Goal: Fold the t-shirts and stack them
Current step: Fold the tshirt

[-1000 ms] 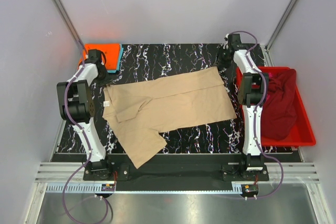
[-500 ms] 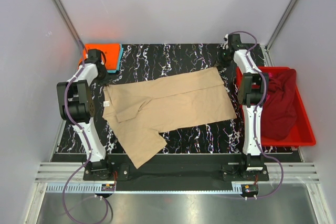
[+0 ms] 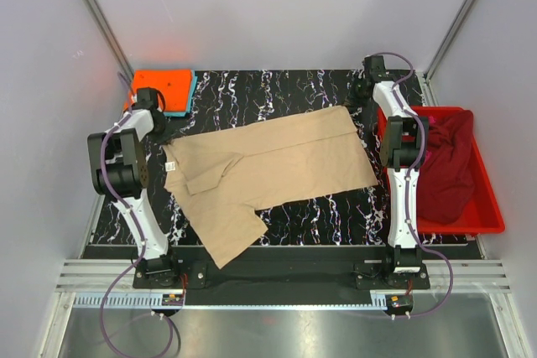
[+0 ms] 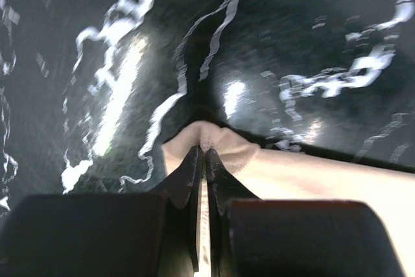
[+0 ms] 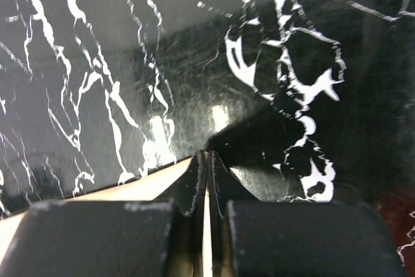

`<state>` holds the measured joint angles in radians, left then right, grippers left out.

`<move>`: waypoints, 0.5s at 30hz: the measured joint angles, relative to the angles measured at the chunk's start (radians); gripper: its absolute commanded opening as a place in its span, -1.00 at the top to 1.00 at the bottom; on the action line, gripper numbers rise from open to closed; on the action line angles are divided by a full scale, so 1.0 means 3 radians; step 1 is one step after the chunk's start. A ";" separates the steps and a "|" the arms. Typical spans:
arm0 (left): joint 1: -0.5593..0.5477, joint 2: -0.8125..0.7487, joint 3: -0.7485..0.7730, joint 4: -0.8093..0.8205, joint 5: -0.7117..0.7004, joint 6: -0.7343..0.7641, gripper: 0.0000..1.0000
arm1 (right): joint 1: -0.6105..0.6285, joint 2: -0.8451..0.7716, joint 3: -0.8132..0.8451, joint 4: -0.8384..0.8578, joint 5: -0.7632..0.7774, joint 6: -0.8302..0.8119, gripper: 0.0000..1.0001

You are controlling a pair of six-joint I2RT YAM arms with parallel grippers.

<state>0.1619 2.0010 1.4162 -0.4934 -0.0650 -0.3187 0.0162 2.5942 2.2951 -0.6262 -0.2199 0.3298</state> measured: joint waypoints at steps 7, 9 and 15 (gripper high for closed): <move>0.0163 -0.0117 -0.0310 0.0322 0.0018 -0.0258 1.00 | 0.0004 -0.0036 -0.0084 0.0132 0.0172 0.0141 1.00; 0.0181 -0.0120 -0.0329 0.0385 0.0034 -0.0319 1.00 | 0.0005 -0.0036 -0.0085 0.0135 0.0181 0.0154 1.00; 0.0184 -0.0120 -0.0289 0.0474 0.0121 -0.0393 0.76 | 0.0005 -0.0034 -0.0060 0.0114 0.0182 0.0167 1.00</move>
<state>0.2173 1.9652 1.3296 -0.3511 -0.0288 -0.4366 0.0177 2.5839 2.2772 -0.5919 -0.1654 0.3798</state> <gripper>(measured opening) 0.045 0.012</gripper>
